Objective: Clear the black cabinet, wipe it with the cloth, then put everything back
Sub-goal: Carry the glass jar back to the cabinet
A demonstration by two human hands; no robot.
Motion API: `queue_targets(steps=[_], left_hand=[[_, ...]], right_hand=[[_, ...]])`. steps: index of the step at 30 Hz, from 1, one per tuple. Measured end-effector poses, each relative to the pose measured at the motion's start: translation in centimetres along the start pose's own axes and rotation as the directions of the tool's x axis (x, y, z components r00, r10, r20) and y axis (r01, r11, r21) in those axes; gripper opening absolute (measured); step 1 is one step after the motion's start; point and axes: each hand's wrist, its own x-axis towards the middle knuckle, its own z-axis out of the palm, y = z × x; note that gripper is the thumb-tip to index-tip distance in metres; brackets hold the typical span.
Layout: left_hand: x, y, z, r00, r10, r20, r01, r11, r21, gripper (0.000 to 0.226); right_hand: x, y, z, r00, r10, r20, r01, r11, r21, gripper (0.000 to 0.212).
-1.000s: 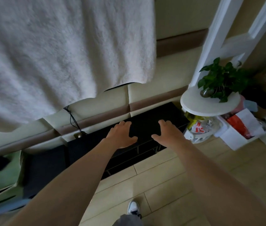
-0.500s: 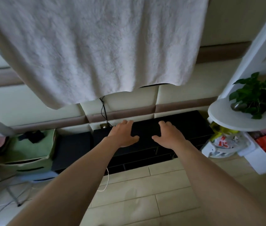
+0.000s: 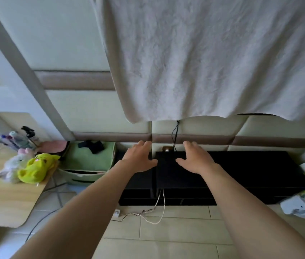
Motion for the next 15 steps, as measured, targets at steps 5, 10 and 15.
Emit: queue_targets(steps=[5,10,15], left_hand=[[-2.0,-9.3,-2.2,0.992,-0.119,-0.033,0.118,0.992,-0.033,0.077],[-3.9,-16.8,-3.4,0.966,-0.256,-0.025,0.254,0.965,-0.064,0.08],[-5.8,-21.9,-4.0,0.93,-0.366,-0.027,0.362,0.928,-0.091,0.081]], right_hand=[[3.9,-8.9,2.1,0.994,-0.089,0.059,0.091,0.995,-0.034,0.069],[6.5,-15.8,4.1,0.979,-0.172,0.11,0.18,0.981,-0.071,0.068],[8.8,-20.7,6.1,0.955,-0.237,0.181,0.255,0.963,-0.084,0.069]])
